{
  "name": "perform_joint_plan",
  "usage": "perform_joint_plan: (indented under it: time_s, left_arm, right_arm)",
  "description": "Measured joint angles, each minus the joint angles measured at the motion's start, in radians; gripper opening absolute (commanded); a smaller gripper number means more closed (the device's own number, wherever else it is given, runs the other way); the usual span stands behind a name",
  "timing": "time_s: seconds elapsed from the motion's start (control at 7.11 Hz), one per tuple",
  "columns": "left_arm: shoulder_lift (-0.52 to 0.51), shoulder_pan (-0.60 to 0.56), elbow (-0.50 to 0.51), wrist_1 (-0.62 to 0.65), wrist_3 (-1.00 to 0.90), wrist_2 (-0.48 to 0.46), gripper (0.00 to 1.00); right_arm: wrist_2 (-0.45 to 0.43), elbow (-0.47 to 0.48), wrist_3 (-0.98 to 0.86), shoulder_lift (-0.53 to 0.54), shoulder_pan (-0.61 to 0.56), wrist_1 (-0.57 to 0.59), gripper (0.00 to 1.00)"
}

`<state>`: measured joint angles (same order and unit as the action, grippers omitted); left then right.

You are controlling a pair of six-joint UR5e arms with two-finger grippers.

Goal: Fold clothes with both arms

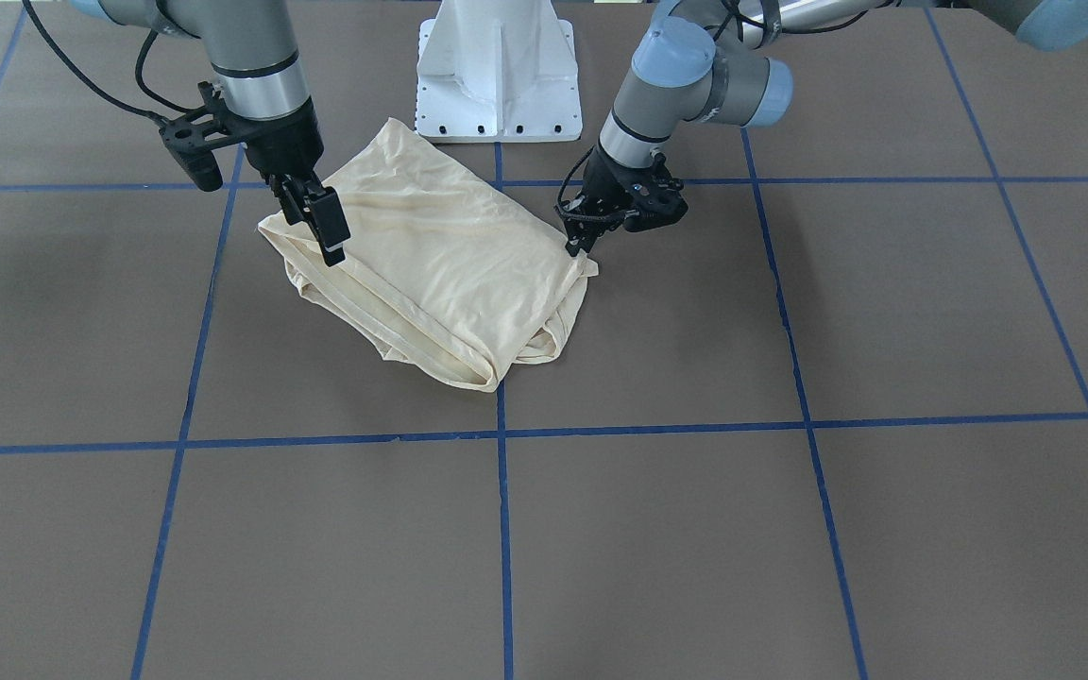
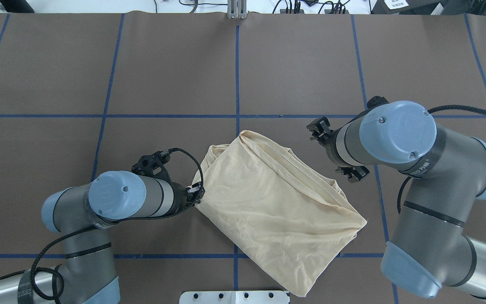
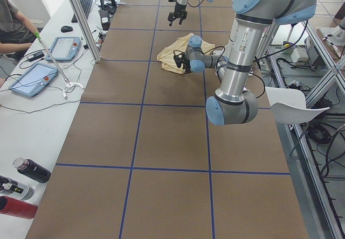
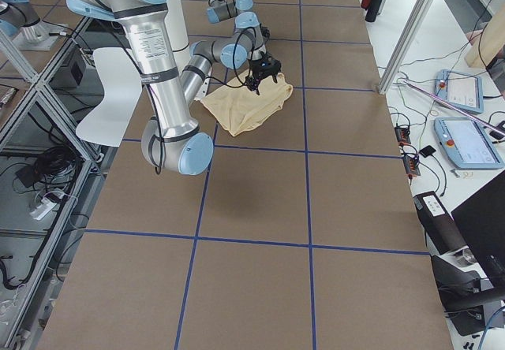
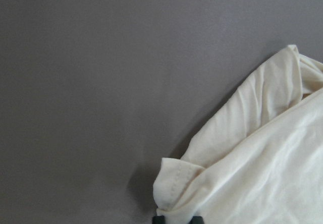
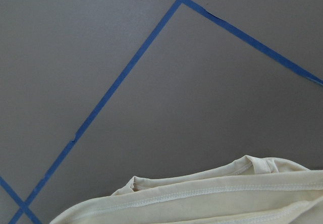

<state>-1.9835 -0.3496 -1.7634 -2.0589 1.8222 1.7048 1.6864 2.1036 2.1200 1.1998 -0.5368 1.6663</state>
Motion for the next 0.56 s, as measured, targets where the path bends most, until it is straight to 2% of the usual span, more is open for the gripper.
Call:
perform_joint_plan:
  time_s: [0.28, 0.56]
  left_arm:
    - [0.0, -0.02, 0.007, -0.037, -0.023, -0.012, 0.0]
    - [-0.002, -0.094, 0.017, -0.046, -0.147, -0.018, 0.0]
  right_arm:
    - [0.0, -0.001, 0.001, 0.001, 0.0, 0.001, 1.0]
    - [-0.002, -0.001, 0.001, 0.002, -0.001, 0.005, 1.0]
